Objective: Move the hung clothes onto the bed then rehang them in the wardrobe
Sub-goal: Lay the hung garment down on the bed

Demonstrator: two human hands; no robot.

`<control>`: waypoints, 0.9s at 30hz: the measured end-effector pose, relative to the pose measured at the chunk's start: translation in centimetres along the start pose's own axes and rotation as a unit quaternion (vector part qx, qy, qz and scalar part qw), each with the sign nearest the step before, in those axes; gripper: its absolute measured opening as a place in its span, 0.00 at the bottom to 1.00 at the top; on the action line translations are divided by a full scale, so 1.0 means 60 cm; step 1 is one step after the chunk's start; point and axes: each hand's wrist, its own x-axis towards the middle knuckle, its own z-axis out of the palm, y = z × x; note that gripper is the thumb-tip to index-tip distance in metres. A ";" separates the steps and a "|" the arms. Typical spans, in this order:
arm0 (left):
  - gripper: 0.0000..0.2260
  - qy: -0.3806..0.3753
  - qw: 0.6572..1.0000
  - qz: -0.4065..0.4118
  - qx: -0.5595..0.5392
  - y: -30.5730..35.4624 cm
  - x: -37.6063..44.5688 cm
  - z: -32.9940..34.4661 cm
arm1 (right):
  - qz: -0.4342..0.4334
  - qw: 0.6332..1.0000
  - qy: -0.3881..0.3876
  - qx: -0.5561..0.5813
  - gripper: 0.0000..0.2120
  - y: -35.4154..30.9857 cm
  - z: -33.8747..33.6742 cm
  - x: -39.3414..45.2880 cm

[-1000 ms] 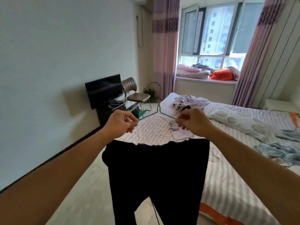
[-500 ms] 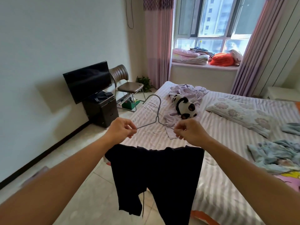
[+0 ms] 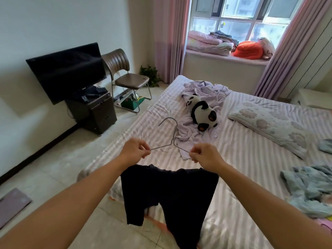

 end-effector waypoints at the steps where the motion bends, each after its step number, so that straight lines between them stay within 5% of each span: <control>1: 0.06 0.002 1.000 -0.006 -0.003 -0.003 0.026 0.005 | 0.006 1.000 -0.001 0.001 0.07 0.008 0.003 0.025; 14: 0.06 0.016 0.997 -0.071 0.009 0.003 0.342 0.117 | 0.052 0.999 0.000 0.010 0.05 0.168 0.004 0.343; 20: 0.13 -0.021 0.994 -0.097 0.054 -0.046 0.472 0.184 | 0.076 0.997 -0.024 -0.001 0.06 0.246 0.044 0.466; 25: 0.14 -0.021 0.992 -0.110 0.063 -0.111 0.586 0.226 | 0.112 0.994 -0.015 -0.009 0.16 0.306 0.106 0.569; 27: 0.13 -0.023 0.991 -0.113 0.063 -0.138 0.628 0.247 | 0.129 0.991 -0.007 -0.017 0.12 0.328 0.134 0.604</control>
